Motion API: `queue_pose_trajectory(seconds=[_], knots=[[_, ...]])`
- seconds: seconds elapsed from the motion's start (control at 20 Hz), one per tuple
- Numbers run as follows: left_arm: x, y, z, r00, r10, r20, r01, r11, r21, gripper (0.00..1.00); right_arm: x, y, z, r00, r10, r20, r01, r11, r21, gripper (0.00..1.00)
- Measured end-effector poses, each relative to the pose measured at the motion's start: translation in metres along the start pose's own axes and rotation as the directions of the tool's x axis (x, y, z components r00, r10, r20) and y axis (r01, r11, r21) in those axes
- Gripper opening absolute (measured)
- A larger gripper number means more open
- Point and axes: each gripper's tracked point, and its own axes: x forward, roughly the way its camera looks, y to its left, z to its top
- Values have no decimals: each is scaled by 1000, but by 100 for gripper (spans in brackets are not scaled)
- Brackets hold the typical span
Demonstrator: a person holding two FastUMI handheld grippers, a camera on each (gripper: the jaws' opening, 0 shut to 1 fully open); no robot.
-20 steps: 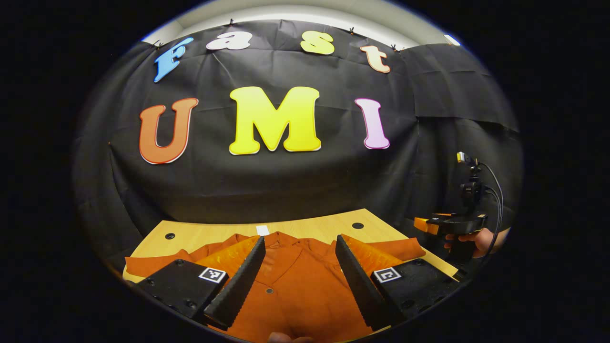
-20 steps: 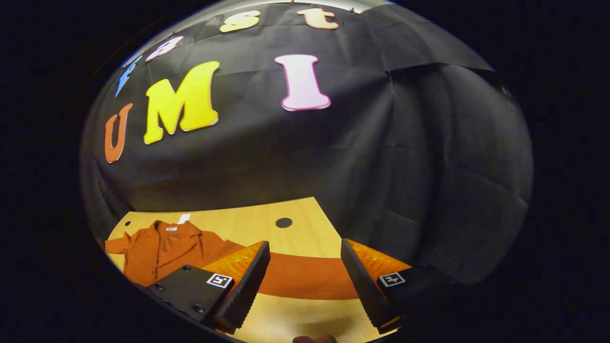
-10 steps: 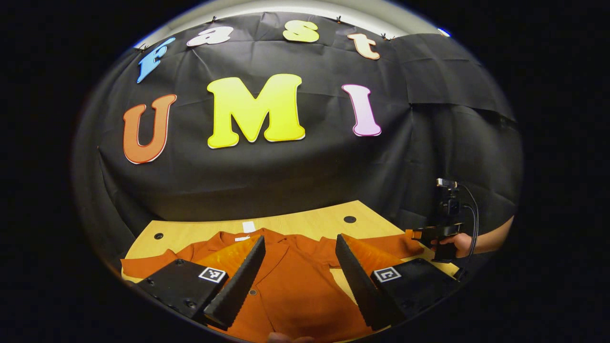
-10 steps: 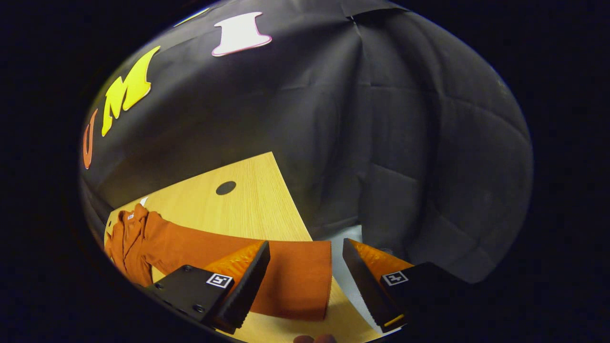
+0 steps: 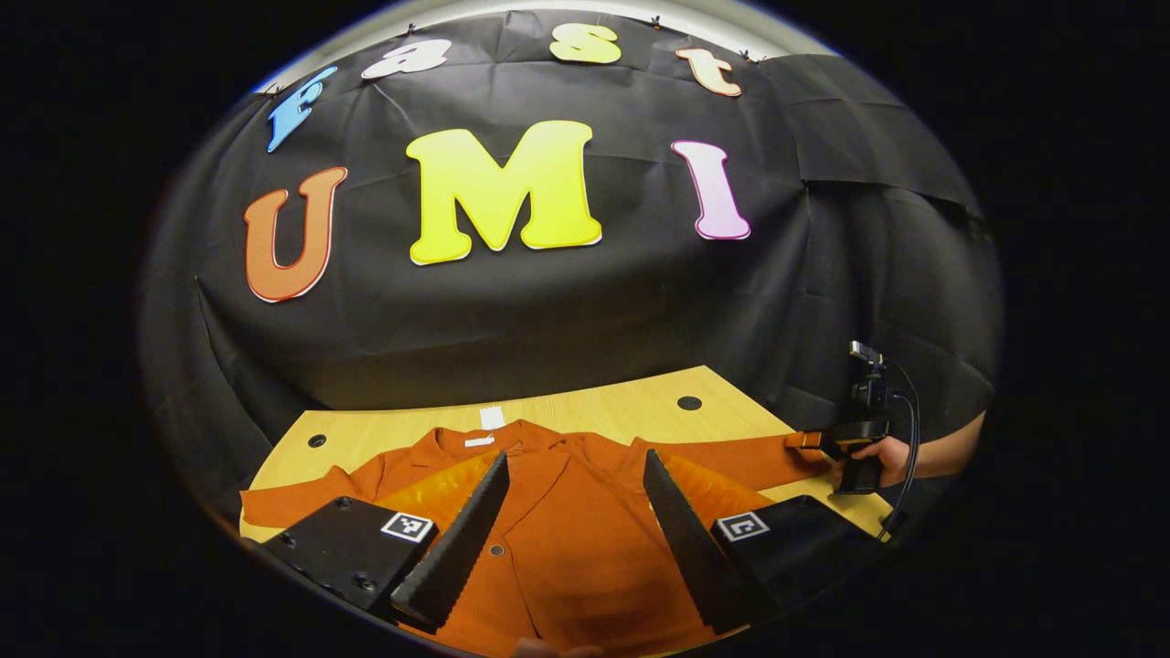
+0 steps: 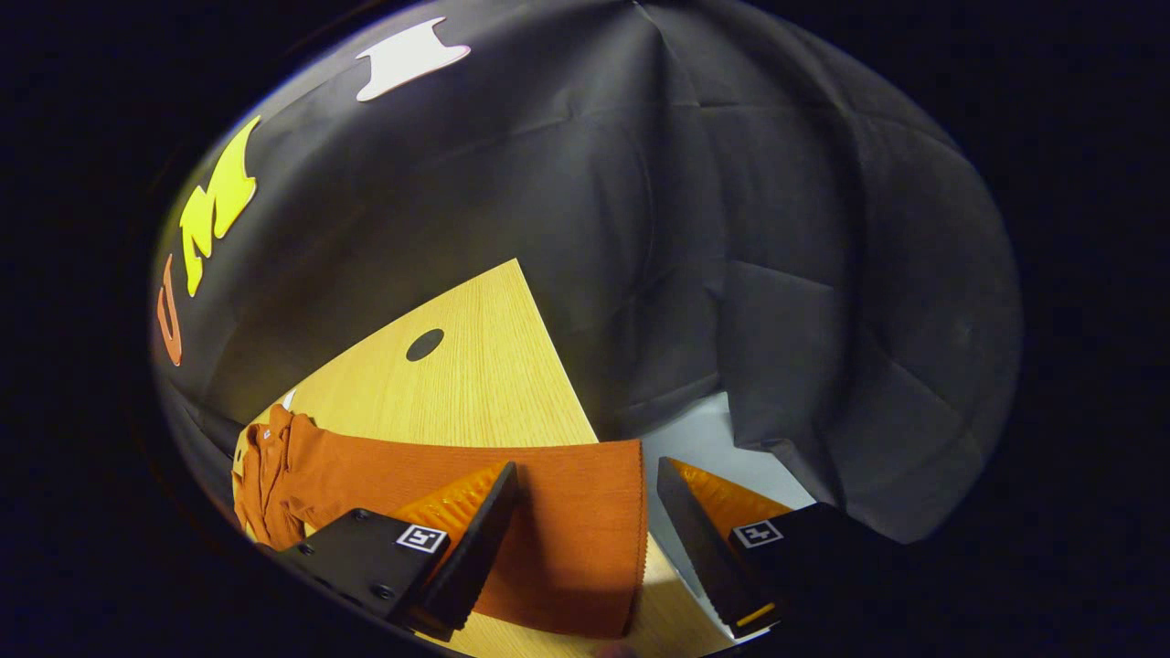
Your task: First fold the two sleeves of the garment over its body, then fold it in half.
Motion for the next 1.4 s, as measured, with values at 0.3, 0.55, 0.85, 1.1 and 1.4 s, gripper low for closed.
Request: queue_pose_trajectory(seconds=[0.3, 0.55, 0.85, 1.1, 1.4], knots=[[-1, 5, 4, 1000, -11, 14, 11, 1000, 13, 96, -2, 4, -2, 999, -40, -35, 40, 999, -1, 82], [-4, 21, 3, 1000, 3, 16, -3, 1000, 3, 96, -13, -3, 4, 990, -139, -27, 134, 983, -125, 43], [-15, 39, 3, 999, 36, 27, -36, 999, -11, 96, -18, 0, 4, 984, -174, -44, 168, 979, -111, 4], [-23, 57, 7, 994, 93, 51, -91, 995, -31, 96, -51, 35, 30, 993, -117, 12, 117, 988, -104, 4], [-40, 94, 10, 988, 131, 80, -124, 989, -79, 96, -110, 133, 79, 994, -15, 107, 28, 992, -122, 4]])
